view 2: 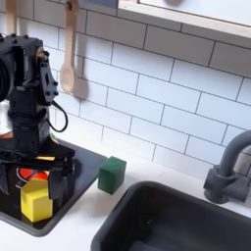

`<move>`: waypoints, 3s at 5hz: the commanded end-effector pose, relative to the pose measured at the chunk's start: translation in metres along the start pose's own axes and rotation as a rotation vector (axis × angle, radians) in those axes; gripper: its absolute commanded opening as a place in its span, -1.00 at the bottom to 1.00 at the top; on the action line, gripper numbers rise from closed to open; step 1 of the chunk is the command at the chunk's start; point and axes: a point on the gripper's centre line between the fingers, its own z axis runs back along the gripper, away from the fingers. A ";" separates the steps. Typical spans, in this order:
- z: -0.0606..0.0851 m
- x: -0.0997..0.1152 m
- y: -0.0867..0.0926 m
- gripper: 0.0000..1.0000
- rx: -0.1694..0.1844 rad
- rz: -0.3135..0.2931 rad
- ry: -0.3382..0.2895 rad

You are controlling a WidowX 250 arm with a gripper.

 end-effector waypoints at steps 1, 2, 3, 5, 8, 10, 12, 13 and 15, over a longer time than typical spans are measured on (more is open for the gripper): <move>-0.013 0.005 -0.001 1.00 0.019 0.014 0.021; -0.018 0.005 -0.003 1.00 0.023 0.016 0.031; -0.022 0.005 -0.001 1.00 0.024 0.025 0.047; -0.021 0.006 0.000 -1.00 0.021 0.022 0.039; -0.004 0.011 0.009 -1.00 -0.006 0.005 0.023; -0.006 0.017 0.017 -1.00 -0.023 0.030 0.029; -0.007 0.030 0.025 -1.00 -0.011 0.060 0.013; -0.013 0.034 0.027 -1.00 -0.008 0.075 0.023; -0.015 0.032 0.027 -1.00 -0.002 0.075 0.030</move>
